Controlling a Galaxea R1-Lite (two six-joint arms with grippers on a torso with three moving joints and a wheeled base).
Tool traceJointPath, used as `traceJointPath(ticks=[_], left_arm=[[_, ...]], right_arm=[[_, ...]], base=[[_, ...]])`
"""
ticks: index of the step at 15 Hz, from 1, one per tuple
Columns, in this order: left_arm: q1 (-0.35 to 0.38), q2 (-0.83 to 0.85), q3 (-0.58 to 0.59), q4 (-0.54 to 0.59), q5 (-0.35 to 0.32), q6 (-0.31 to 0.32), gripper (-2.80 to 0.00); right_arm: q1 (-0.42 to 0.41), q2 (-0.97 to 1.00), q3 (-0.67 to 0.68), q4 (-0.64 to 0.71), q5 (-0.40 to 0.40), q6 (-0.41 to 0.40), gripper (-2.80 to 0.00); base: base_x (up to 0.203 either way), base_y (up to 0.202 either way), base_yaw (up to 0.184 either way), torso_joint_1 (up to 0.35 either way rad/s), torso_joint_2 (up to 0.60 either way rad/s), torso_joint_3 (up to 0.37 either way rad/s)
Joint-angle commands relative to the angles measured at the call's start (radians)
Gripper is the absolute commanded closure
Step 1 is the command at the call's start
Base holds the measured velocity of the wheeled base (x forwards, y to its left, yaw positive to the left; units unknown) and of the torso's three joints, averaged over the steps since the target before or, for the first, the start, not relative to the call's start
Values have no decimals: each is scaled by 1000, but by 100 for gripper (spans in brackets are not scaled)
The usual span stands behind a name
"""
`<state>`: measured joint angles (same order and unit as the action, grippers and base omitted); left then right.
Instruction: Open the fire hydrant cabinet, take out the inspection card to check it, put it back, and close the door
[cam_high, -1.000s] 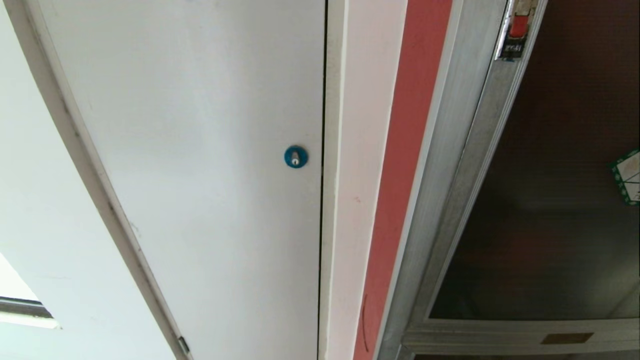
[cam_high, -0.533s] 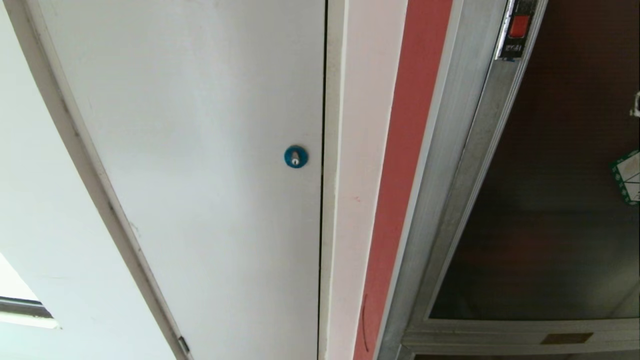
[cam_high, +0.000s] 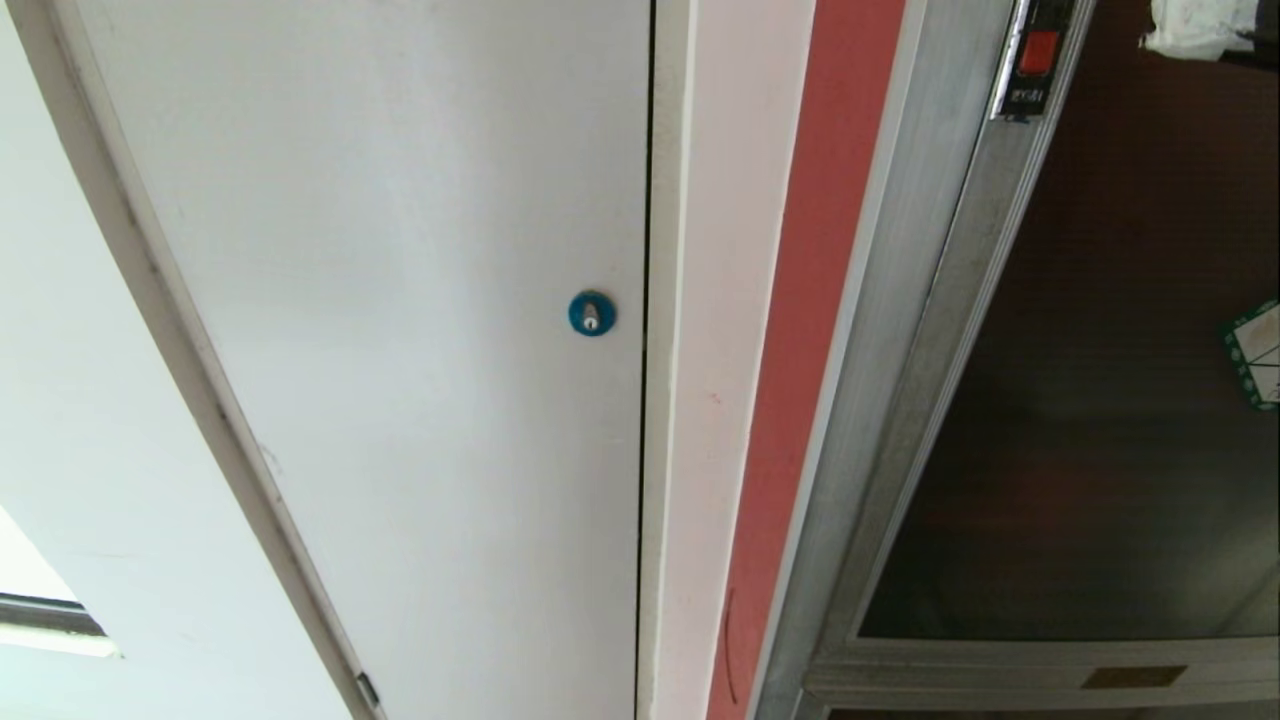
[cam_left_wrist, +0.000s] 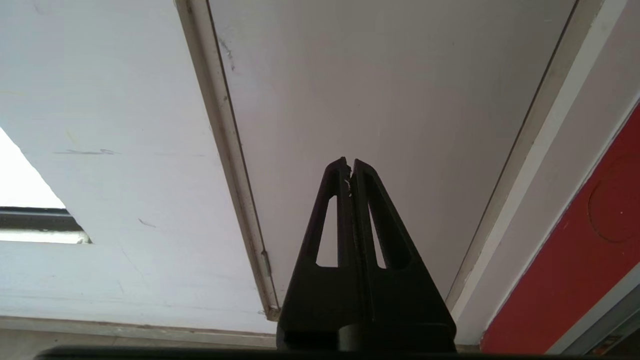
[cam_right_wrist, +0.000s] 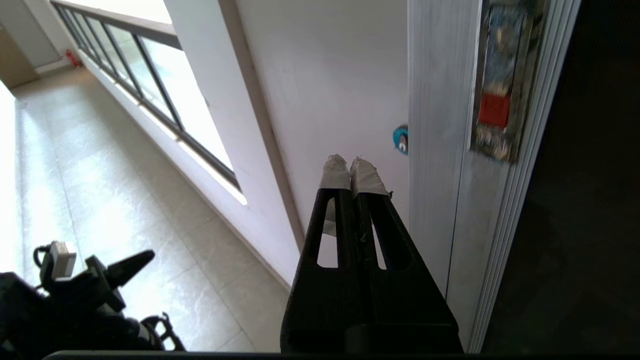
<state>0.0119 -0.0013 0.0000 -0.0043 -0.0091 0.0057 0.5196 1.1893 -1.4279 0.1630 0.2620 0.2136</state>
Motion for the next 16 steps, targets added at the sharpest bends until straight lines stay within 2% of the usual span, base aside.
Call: traceJointPath(ticks=[1,6,16], left_arm=[[0,0,3,0,0,0,0],[0,0,3,0,0,0,0],[0,0,3,0,0,0,0]], right_arm=[[3,36,-33,1,-28,1,0],[2,61,-59,1,-91,1,0],[-7,113,-55,-46,-161,7,0]], base=[[0,0,0,0,0,0],[0,0,0,0,0,0],[0,0,0,0,0,0]])
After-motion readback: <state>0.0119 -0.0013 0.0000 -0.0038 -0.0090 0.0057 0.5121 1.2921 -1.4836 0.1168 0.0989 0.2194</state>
